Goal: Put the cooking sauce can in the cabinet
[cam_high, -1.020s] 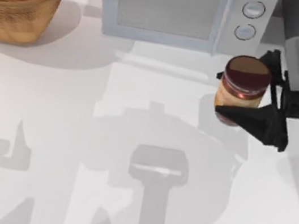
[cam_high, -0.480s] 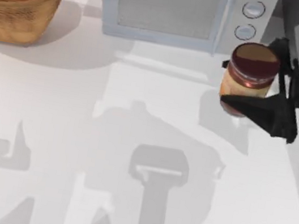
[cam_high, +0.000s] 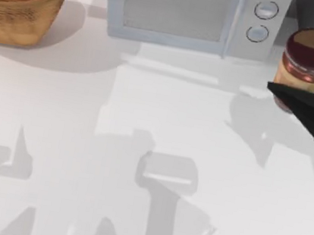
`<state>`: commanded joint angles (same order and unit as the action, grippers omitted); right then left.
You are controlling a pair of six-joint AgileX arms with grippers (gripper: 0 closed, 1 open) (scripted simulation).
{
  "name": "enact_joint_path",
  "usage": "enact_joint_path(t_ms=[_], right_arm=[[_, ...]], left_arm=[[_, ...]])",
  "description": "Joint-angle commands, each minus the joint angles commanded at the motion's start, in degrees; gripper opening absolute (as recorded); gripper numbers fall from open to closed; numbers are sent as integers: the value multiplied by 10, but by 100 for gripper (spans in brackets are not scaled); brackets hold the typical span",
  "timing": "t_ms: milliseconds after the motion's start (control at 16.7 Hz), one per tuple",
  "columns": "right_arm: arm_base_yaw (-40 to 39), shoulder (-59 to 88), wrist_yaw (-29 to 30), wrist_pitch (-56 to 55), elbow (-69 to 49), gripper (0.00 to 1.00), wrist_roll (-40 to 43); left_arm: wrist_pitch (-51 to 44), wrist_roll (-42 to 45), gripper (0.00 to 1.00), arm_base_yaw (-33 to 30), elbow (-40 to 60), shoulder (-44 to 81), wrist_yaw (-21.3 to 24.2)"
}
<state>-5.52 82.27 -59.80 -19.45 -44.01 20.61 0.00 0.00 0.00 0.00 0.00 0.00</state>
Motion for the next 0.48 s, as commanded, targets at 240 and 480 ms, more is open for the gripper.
enact_joint_path(t_ms=[240, 480], right_arm=[[22, -209, 155, 46, 106, 0, -52], [38, -454, 320, 99, 226, 0, -113]], left_arm=[[0, 0, 100, 0, 0, 0, 0], [0, 0, 100, 0, 0, 0, 0]])
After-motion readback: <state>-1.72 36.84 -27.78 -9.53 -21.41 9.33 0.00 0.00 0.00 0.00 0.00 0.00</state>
